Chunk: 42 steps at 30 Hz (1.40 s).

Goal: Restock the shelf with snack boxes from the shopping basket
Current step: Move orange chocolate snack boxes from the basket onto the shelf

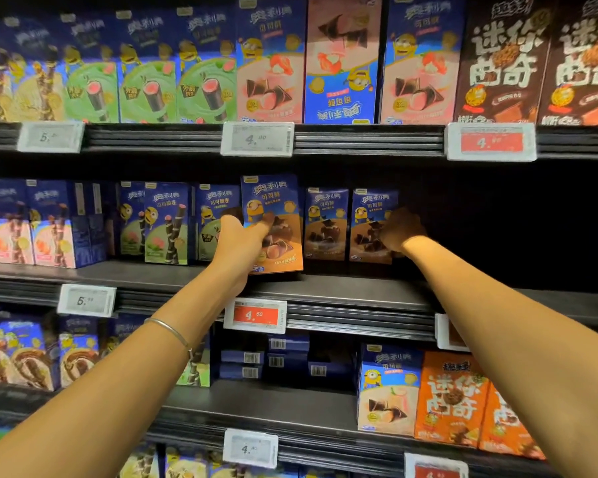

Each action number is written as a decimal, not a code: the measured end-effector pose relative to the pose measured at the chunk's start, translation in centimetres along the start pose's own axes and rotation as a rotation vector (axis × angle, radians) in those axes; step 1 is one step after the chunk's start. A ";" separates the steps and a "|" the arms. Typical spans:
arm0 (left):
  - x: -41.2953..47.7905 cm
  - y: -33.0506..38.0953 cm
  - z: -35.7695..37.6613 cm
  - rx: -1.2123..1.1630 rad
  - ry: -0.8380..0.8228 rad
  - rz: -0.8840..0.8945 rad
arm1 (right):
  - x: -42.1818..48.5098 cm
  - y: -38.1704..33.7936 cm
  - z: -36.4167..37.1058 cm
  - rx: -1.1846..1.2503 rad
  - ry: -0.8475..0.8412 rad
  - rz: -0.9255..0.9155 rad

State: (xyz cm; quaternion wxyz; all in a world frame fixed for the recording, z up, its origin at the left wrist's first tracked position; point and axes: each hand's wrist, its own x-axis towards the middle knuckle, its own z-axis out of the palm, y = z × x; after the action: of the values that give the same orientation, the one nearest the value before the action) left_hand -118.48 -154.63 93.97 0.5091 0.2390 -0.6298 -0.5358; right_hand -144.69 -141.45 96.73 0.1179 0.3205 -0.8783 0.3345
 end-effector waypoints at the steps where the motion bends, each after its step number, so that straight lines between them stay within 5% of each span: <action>1: 0.1 -0.1 0.0 0.003 0.004 -0.003 | 0.1 -0.1 0.2 0.011 0.004 0.006; 14: 0.2 0.1 -1.0 -0.063 0.024 0.007 | 0.3 0.0 0.9 0.161 -0.035 0.056; 17: 0.2 0.1 -1.2 -0.051 0.019 0.002 | -0.2 -0.6 -0.1 0.141 0.085 0.159; 20: 0.1 0.2 -1.1 -0.031 -0.014 0.006 | -2.6 -3.1 -1.1 0.265 0.205 0.052; 23: -0.2 0.7 -0.4 -0.025 -0.093 0.007 | -5.9 -5.6 -0.8 0.634 -0.172 -0.073; 25: -0.5 0.8 0.5 -0.026 -0.132 -0.004 | -7.7 -6.7 -0.2 0.676 -0.420 -0.141; 28: -0.7 0.8 1.7 -0.003 -0.156 0.042 | -8.6 -7.7 1.2 0.538 -0.415 -0.228; 38: 1.5 2.6 1.2 1.233 -0.216 0.781 | -8.1 -6.6 3.4 0.456 -0.298 0.003; 42: 3.3 4.2 1.9 1.469 -0.305 0.768 | -7.4 -6.7 3.1 0.279 -0.346 -0.047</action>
State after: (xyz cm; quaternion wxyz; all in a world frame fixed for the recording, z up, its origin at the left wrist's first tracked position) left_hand -120.36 -155.31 99.24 0.2803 0.2039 -0.9177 0.1940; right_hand -134.67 -143.69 94.74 -0.0721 0.4064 -0.8231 0.3899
